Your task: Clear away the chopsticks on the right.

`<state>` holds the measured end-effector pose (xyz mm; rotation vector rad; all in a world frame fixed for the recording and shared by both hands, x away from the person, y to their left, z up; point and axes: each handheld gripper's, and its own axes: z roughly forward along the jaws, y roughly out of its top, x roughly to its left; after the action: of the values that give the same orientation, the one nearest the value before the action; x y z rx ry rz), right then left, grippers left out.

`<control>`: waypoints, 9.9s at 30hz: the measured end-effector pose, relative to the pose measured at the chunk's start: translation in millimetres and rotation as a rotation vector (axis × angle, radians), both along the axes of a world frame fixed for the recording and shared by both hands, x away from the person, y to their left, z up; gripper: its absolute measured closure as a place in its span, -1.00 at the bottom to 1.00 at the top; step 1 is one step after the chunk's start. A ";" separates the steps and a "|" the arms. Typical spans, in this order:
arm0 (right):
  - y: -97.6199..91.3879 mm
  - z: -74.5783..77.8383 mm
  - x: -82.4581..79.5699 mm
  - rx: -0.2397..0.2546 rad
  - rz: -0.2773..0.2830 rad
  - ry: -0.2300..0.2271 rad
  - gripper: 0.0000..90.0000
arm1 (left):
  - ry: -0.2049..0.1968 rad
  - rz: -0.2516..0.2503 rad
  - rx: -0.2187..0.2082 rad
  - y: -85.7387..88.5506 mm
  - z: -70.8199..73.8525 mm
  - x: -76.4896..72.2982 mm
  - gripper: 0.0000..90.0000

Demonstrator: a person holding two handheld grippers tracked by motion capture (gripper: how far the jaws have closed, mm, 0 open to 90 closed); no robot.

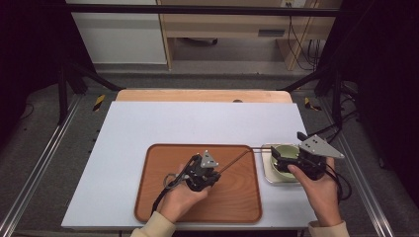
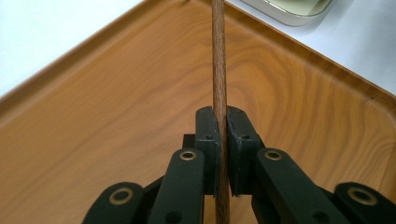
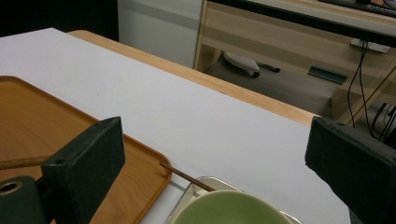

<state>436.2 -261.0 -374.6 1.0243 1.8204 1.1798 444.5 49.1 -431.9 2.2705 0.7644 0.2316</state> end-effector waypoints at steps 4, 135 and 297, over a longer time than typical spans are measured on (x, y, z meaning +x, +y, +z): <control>0.9 -2.1 0.5 -0.005 0.001 0.007 -0.87 | 0.017 0.011 0.010 -4.8 -5.3 3.1 0.88; -12.3 -2.0 -2.8 0.003 -0.014 0.018 -0.85 | -0.030 -0.015 0.065 -54.0 -34.4 46.5 1.00; -91.5 -53.3 136.8 -0.982 0.418 0.701 0.49 | -0.278 0.079 -0.095 101.8 6.9 5.4 -0.74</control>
<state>573.0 -352.5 -427.9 0.4731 2.7942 -0.0441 449.9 150.9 -425.0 2.0645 0.7021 0.5249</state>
